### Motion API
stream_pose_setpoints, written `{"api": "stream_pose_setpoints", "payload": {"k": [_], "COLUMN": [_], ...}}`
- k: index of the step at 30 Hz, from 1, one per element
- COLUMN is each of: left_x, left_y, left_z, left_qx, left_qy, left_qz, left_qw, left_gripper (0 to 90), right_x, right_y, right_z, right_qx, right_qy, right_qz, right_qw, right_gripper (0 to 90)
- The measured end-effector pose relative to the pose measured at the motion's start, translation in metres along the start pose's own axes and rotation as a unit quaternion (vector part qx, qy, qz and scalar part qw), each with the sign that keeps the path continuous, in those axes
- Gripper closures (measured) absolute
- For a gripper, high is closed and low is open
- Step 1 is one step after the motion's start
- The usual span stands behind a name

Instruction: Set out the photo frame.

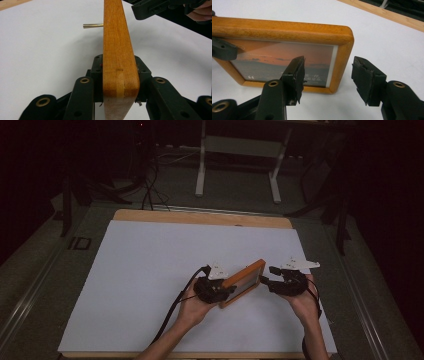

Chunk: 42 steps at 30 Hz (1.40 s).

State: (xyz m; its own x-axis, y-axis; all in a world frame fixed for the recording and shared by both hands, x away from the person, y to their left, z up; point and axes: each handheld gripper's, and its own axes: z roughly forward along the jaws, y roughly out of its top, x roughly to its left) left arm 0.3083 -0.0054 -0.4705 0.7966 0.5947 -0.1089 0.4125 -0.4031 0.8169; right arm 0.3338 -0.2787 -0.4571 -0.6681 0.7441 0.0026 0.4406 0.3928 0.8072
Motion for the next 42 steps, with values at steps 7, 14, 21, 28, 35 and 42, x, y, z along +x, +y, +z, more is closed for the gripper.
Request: {"api": "stream_pose_setpoints", "payload": {"k": [7,14,21,28,35,42], "left_x": [0.006,0.015,0.032,0.041,0.049,0.060], "left_y": [0.005,0.010,0.023,0.031,0.032,0.032], "left_z": [0.000,0.000,-0.005,-0.023,-0.049,-0.080], "left_qx": [0.001,-0.002,-0.017,-0.017,-0.008,0.009], "left_qy": [-0.012,-0.028,-0.052,-0.054,-0.051,-0.066], "left_qz": [0.024,0.034,0.018,0.029,0.047,0.074], "left_qw": [0.9996,0.9990,0.9983,0.9980,0.9975,0.9951], "left_gripper": [69.2,69.2,69.3,69.3,69.2,69.3], "right_x": [0.001,0.003,0.006,0.007,0.011,0.013], "right_y": [0.000,0.001,0.003,0.003,0.005,0.004], "right_z": [0.001,0.002,0.001,0.000,0.005,0.010], "right_qx": [0.002,0.009,0.010,0.006,0.012,0.016], "right_qy": [0.000,-0.007,-0.019,-0.013,-0.008,-0.001], "right_qz": [-0.006,-0.018,-0.031,-0.031,-0.035,-0.039], "right_qw": [1.0000,0.9998,0.9993,0.9994,0.9993,0.9991], "right_gripper": [43.3,43.4,44.7,44.1,43.9,43.9]}}
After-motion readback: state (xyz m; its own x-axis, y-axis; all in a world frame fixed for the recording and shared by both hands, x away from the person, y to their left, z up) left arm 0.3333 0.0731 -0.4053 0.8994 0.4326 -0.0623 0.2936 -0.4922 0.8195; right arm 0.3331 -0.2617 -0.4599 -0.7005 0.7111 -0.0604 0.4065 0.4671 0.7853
